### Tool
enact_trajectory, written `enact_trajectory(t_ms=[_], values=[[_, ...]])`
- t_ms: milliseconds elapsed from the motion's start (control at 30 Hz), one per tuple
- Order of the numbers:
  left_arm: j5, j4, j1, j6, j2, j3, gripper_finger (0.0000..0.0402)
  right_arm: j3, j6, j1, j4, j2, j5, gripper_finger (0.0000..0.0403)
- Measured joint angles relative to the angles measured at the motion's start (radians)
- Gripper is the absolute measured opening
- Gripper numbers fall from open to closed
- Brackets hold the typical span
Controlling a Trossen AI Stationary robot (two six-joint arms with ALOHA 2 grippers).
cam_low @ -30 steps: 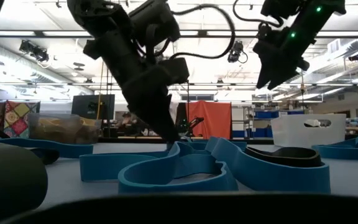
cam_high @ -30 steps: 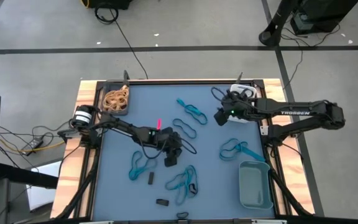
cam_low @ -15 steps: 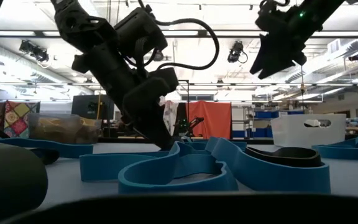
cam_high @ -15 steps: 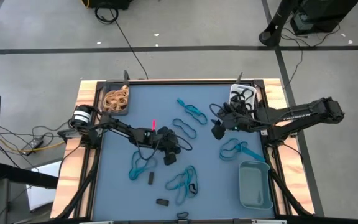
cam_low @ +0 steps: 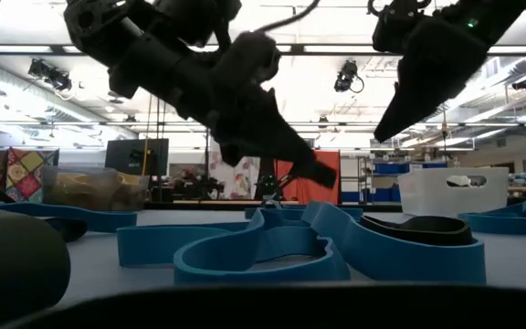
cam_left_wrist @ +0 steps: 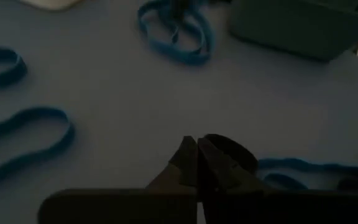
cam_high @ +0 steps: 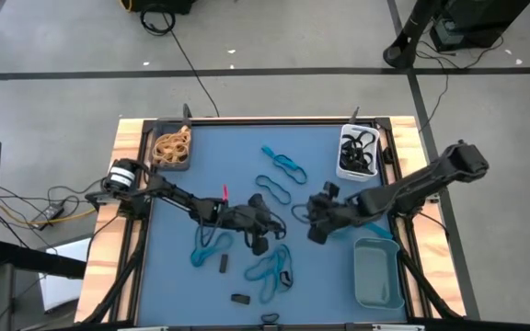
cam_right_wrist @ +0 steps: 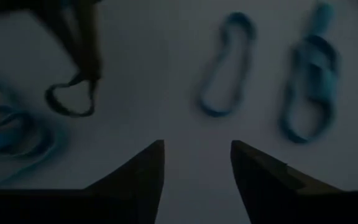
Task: Sort rubber bands into baskets
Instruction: Put the black rubber band into the white bin
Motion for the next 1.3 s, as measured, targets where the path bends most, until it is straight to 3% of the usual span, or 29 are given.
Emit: enact_trajectory(t_ms=[233,467,700,967,1133,1300], values=[[-0.082,0.078,-0.007,0.073,-0.001,0.000,0.0001,0.000,-0.085,0.041,0.198,0.104,-0.058,0.0215],[-0.092,0.119,-0.008,0.099,-0.001,0.000,0.0000,0.000,-0.118,0.030,0.285,0.139,-0.072,0.0252],[-0.102,0.165,-0.007,0.109,-0.002,0.001,0.0000,0.000,-0.194,0.031,0.423,0.168,-0.180,0.0297],[-0.102,0.199,-0.008,0.109,-0.002,0.002,0.0000,0.000,-0.191,0.026,0.422,0.187,-0.123,0.0318],[-0.102,0.198,-0.008,0.109,-0.002,0.002,0.0000,0.000,-0.184,0.026,0.418,0.187,-0.090,0.0279],[-0.102,0.192,-0.008,0.109,-0.002,0.002,0.0000,0.000,-0.182,0.026,0.418,0.187,-0.086,0.0152]])
